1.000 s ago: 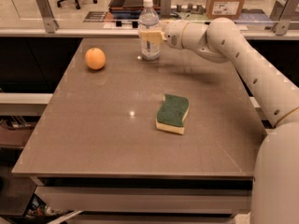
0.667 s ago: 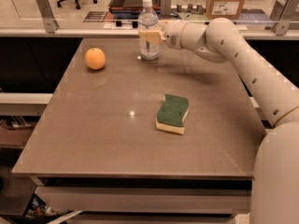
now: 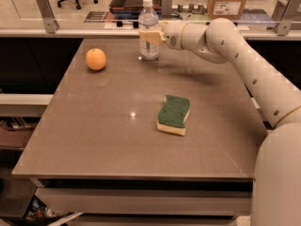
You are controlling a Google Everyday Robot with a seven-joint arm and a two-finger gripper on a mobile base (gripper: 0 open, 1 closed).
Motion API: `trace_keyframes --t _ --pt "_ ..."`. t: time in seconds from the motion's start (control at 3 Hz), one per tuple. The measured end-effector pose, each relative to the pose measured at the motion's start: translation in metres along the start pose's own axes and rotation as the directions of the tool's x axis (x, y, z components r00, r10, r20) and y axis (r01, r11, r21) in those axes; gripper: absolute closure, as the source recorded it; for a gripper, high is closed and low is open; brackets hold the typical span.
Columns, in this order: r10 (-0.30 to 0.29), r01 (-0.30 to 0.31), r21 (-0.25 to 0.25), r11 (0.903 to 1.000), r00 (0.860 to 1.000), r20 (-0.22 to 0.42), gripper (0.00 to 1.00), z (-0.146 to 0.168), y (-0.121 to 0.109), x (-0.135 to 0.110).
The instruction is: Knock blue plastic bottle over
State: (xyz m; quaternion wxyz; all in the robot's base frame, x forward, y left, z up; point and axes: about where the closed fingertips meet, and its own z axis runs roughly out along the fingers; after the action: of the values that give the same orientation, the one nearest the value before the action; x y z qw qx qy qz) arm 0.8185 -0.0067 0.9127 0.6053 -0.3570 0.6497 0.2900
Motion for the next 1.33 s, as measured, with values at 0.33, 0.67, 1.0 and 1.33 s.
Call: trace_keyframes --t 0.33,0.67,1.0,1.33 --pt "0.016 -0.016 0.011 0.9998 0.999 -0.03 1.0 -0.006 -0.005 0.004" --pt "0.033 -0.031 0.033 0.999 0.997 -0.07 1.0 -0.024 -0.017 0.01" --pt "0.032 -0.025 0.06 0.9979 0.993 -0.116 1.0 -0.042 -0.027 0.008" --pt "0.026 -0.01 0.09 0.9959 0.982 -0.186 1.0 -0.062 -0.033 0.001"
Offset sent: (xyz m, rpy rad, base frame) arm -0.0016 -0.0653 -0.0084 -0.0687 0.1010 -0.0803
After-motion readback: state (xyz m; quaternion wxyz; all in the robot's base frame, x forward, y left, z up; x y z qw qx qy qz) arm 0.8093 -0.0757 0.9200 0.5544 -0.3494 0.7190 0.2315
